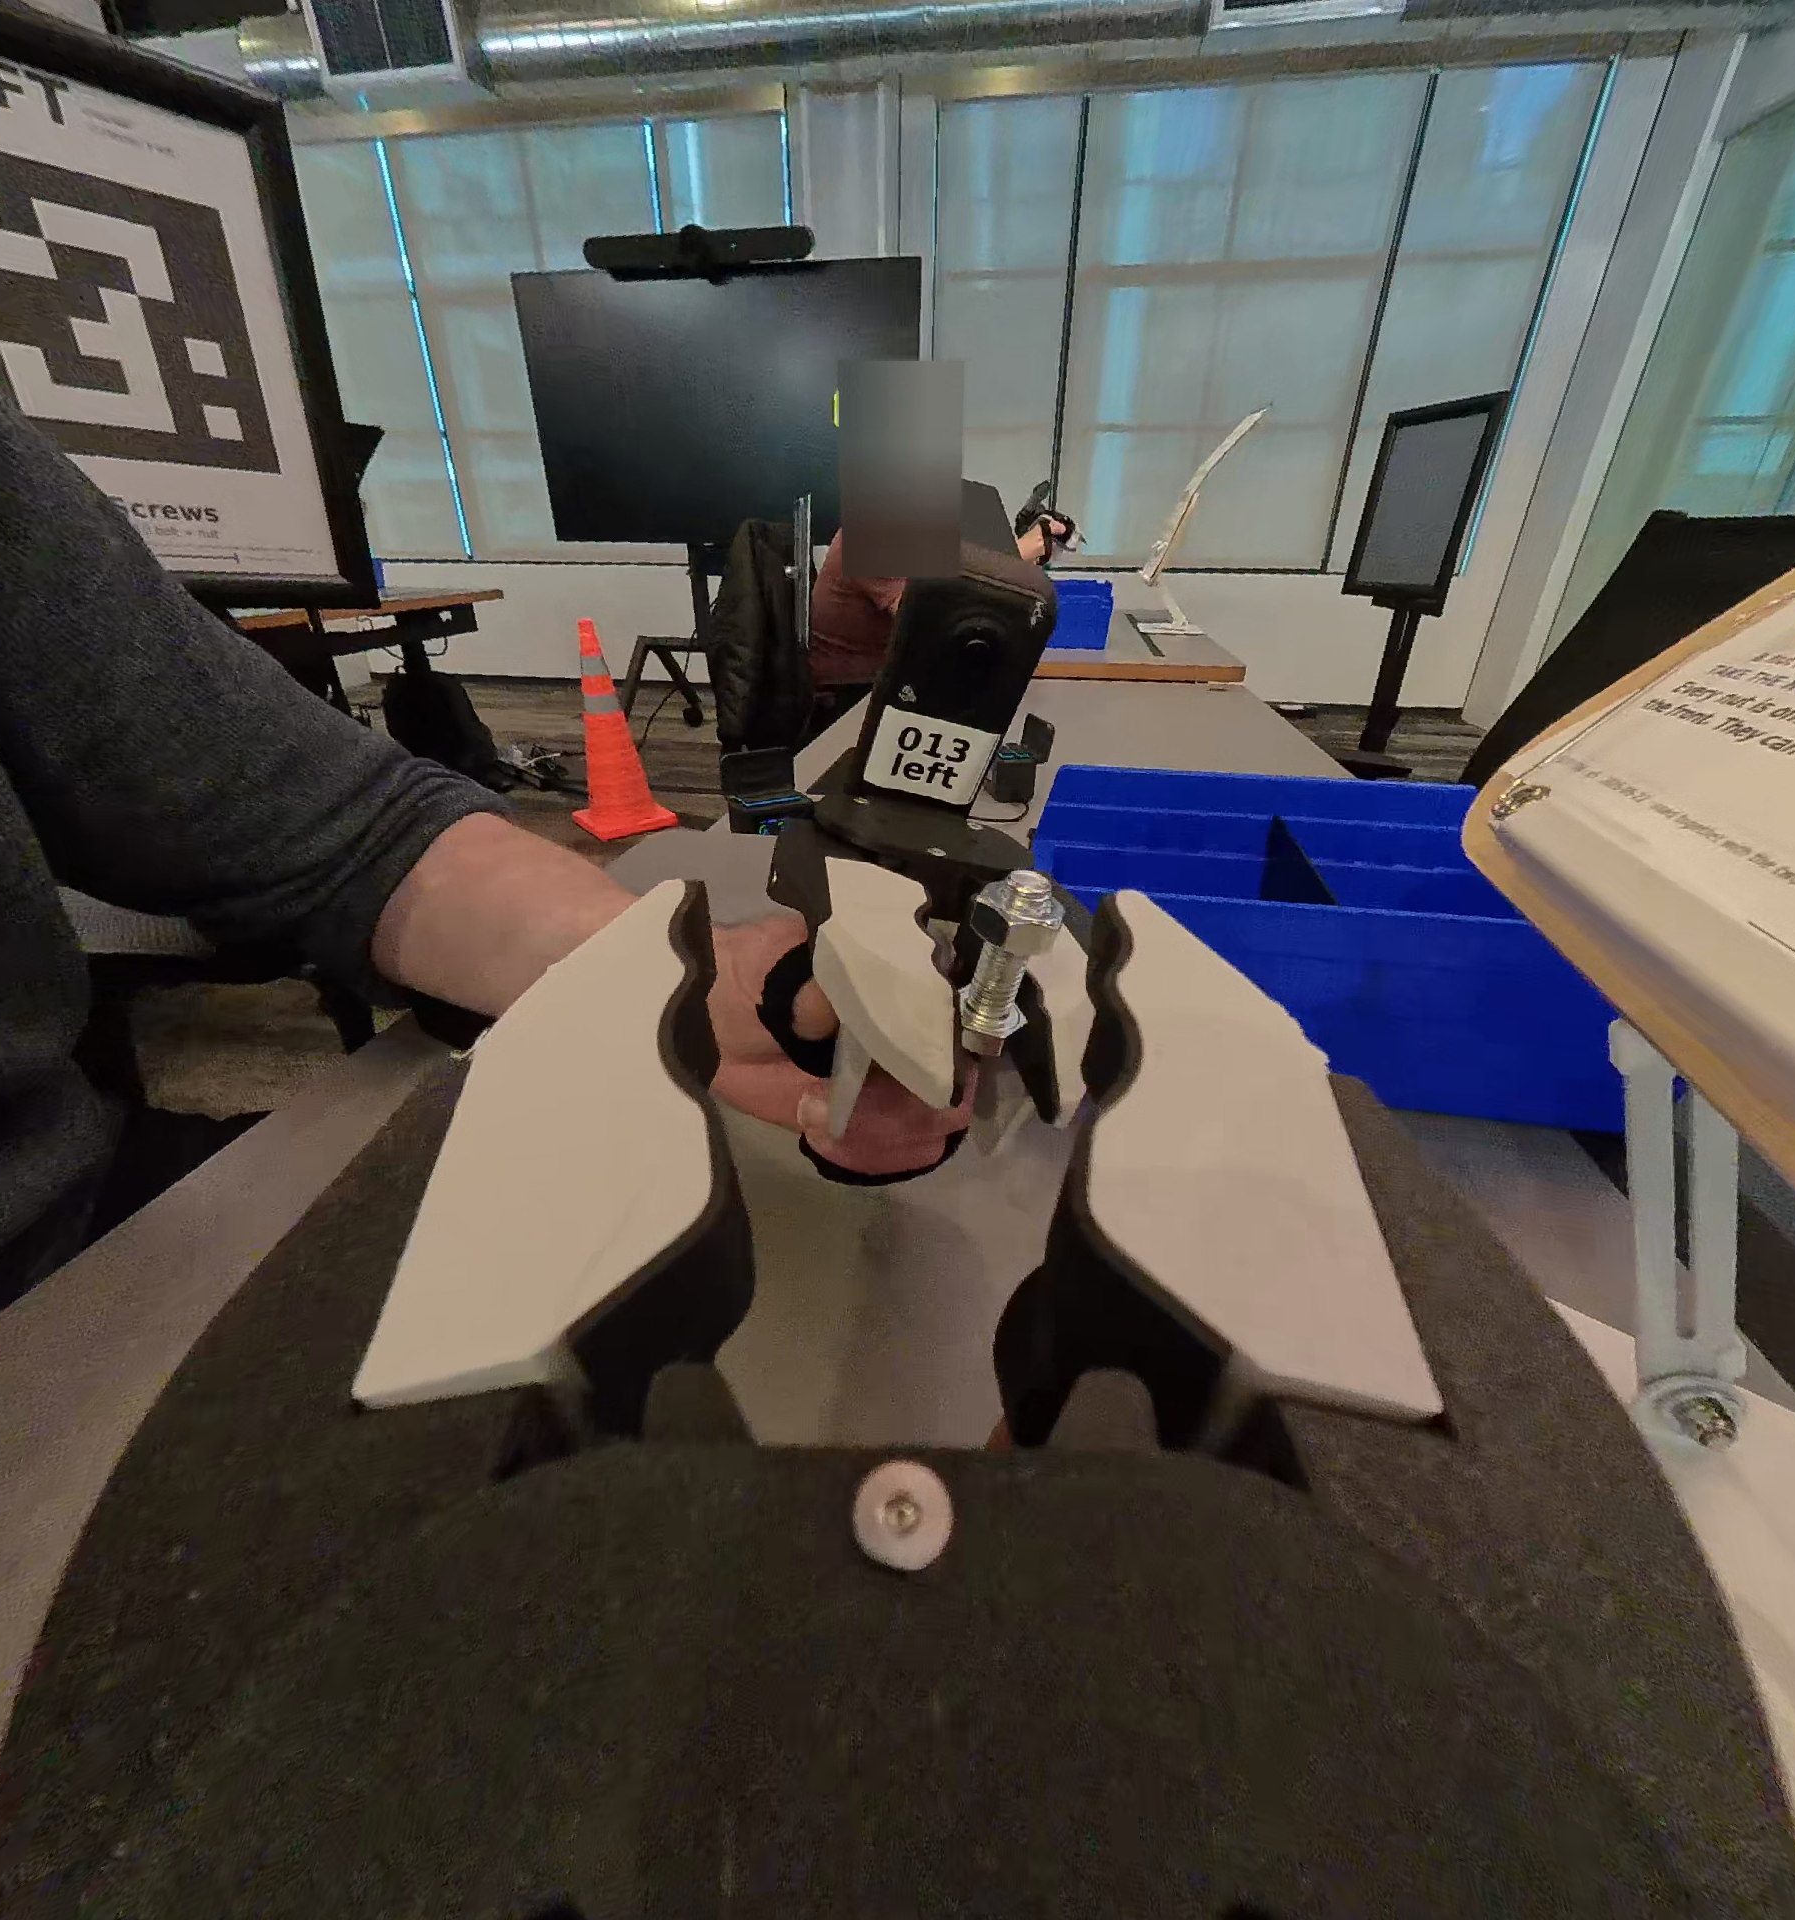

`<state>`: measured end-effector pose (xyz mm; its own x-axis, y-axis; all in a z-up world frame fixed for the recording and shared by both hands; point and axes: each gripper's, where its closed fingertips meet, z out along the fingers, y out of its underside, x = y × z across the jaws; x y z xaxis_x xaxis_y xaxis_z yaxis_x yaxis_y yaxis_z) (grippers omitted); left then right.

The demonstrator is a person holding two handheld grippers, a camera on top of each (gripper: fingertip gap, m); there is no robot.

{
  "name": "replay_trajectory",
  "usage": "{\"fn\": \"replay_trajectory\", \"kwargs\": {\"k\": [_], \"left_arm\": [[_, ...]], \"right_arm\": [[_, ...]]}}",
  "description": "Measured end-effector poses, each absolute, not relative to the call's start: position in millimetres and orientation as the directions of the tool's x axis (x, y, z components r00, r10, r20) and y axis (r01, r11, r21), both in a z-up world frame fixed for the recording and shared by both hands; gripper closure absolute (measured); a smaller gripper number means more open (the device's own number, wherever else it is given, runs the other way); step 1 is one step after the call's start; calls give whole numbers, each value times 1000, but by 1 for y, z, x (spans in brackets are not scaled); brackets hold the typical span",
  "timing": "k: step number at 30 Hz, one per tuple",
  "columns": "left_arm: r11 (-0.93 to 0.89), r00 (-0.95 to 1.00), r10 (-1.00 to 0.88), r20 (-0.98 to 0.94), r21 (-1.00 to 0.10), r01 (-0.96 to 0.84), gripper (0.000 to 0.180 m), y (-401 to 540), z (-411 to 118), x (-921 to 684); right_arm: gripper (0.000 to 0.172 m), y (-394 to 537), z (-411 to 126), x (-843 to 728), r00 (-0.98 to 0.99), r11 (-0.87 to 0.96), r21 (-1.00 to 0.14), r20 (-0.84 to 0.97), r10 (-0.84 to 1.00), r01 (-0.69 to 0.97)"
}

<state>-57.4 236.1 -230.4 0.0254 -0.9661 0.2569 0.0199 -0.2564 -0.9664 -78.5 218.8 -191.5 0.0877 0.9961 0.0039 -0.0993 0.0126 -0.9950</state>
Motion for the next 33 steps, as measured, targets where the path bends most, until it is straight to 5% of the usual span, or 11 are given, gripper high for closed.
{"fn": "replay_trajectory", "kwargs": {"k": [21,30,33], "left_arm": [[-217,7,-976,217,-976,-37,162,226,-239,-36],[-232,17,-973,231,-972,-32,162,230,-239,-39],[-244,28,-970,243,-969,-35,162,232,-241,-40]], "right_arm": [[109,237,-204,-76,226,9,-1000,3,974,-24],[126,209,-93,-21,229,121,-921,36,973,-371],[123,200,-73,-15,283,180,-927,84,955,-330]]}}
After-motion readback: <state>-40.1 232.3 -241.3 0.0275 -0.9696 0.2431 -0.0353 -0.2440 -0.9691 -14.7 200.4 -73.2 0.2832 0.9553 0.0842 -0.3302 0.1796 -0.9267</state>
